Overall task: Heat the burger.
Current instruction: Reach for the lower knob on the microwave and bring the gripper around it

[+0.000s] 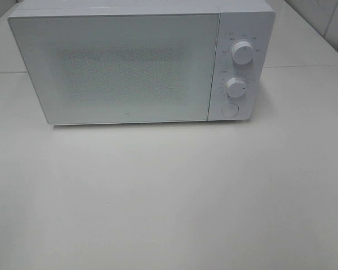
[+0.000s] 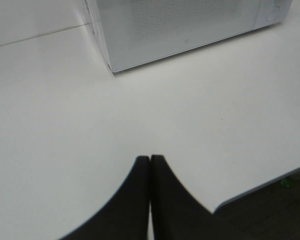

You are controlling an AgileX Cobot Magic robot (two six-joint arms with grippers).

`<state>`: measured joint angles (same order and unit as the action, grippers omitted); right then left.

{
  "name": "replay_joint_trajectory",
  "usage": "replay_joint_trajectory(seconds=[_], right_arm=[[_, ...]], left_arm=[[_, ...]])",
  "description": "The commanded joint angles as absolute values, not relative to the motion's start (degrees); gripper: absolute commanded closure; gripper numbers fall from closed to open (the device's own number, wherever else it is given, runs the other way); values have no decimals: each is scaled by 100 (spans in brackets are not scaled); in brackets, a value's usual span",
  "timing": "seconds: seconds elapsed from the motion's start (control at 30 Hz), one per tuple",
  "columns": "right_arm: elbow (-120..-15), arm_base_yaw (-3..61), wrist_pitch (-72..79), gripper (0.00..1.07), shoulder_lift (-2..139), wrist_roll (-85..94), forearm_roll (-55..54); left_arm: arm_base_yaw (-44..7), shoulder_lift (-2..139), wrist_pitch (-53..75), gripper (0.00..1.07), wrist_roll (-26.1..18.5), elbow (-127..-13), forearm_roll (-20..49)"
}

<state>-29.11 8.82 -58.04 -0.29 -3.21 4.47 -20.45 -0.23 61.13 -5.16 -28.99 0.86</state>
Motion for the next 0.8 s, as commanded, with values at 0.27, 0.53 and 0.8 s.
replay_joint_trajectory(seconds=[0.27, 0.53, 0.8], right_arm=[[-2888, 877, -5735, 47, -149, -264, 447], [-2888, 877, -5735, 47, -149, -264, 447], [-2888, 877, -5735, 47, -149, -264, 447]], left_arm=[[-2011, -143, 5970, 106, -590, -2882, 189], [-2011, -143, 5970, 106, -590, -2882, 189], [-2011, -143, 5970, 106, -590, -2882, 189]])
